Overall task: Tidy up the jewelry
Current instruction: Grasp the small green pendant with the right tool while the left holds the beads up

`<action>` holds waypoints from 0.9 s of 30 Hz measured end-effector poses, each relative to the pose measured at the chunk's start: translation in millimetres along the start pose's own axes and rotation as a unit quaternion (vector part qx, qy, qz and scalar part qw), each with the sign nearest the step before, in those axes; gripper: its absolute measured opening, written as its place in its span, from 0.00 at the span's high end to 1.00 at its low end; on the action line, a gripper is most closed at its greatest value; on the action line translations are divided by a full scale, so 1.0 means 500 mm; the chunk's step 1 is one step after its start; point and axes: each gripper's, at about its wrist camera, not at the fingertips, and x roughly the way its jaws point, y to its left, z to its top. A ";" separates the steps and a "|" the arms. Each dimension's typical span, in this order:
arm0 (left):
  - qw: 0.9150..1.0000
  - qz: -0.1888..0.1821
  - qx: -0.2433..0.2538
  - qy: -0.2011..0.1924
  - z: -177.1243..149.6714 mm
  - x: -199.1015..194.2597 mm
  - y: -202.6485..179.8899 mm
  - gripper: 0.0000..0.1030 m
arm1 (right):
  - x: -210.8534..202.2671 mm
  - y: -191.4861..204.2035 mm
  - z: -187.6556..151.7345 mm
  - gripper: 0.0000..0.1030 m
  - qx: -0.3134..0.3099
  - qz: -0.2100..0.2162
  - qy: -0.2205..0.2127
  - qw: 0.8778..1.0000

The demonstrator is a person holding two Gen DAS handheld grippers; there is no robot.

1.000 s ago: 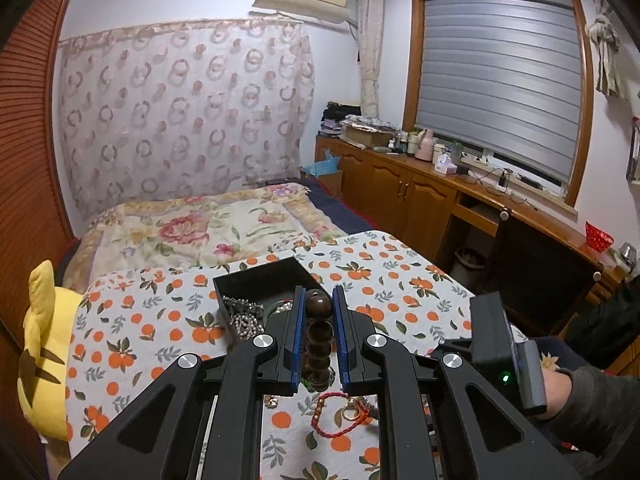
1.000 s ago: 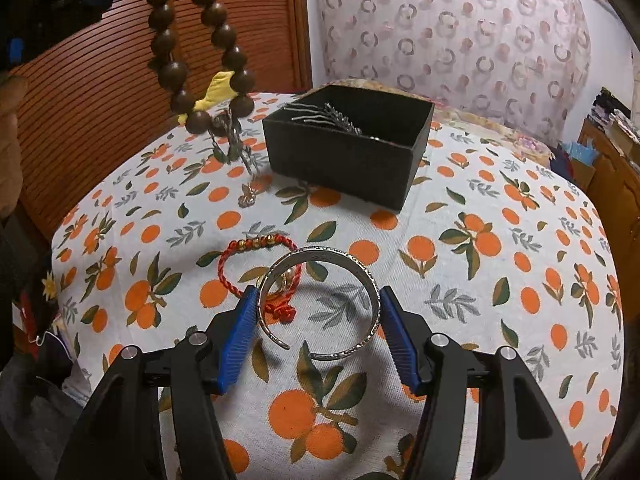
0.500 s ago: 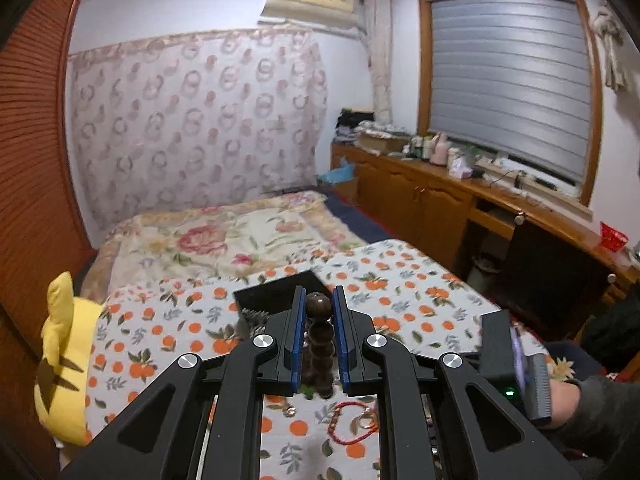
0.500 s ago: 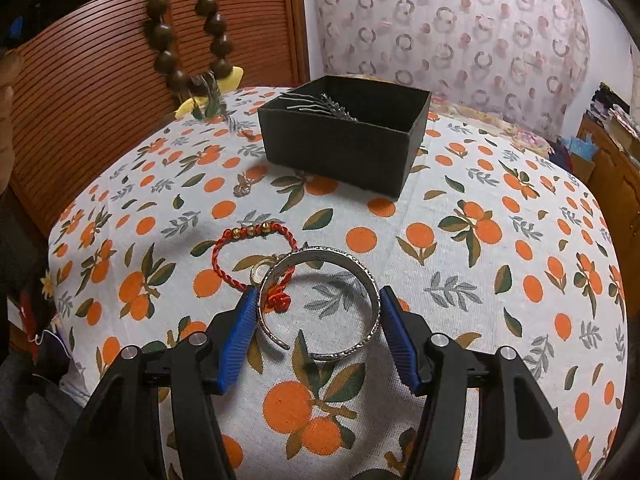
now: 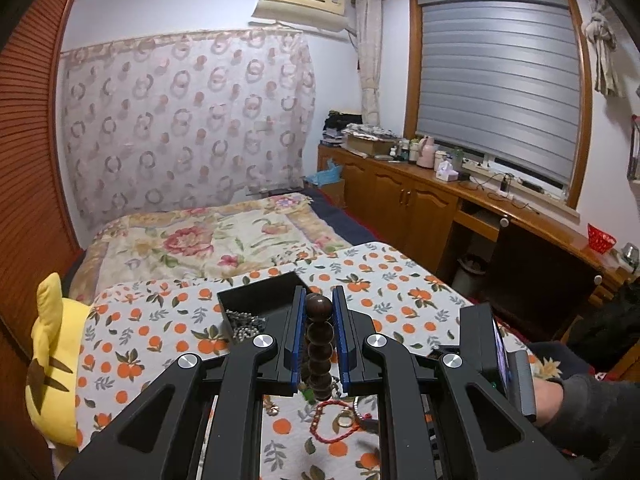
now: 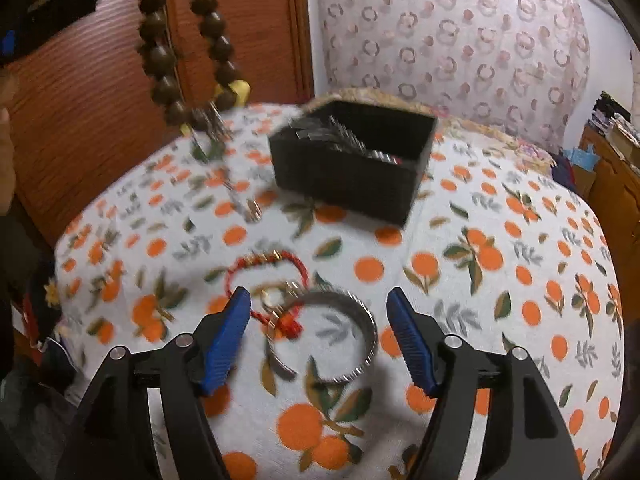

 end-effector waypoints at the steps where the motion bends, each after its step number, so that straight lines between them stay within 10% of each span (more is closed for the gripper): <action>1: 1.000 -0.002 0.000 -0.001 0.001 -0.001 -0.003 0.88 | -0.007 0.003 0.006 0.29 0.001 0.008 -0.009 1.000; 16: 1.000 -0.030 0.000 -0.001 0.008 -0.002 -0.028 0.88 | -0.032 0.043 0.065 0.45 0.038 0.108 -0.094 0.989; 27: 0.999 -0.032 -0.001 0.004 0.000 0.003 -0.031 0.88 | -0.029 0.032 0.064 0.83 0.053 0.137 -0.098 0.984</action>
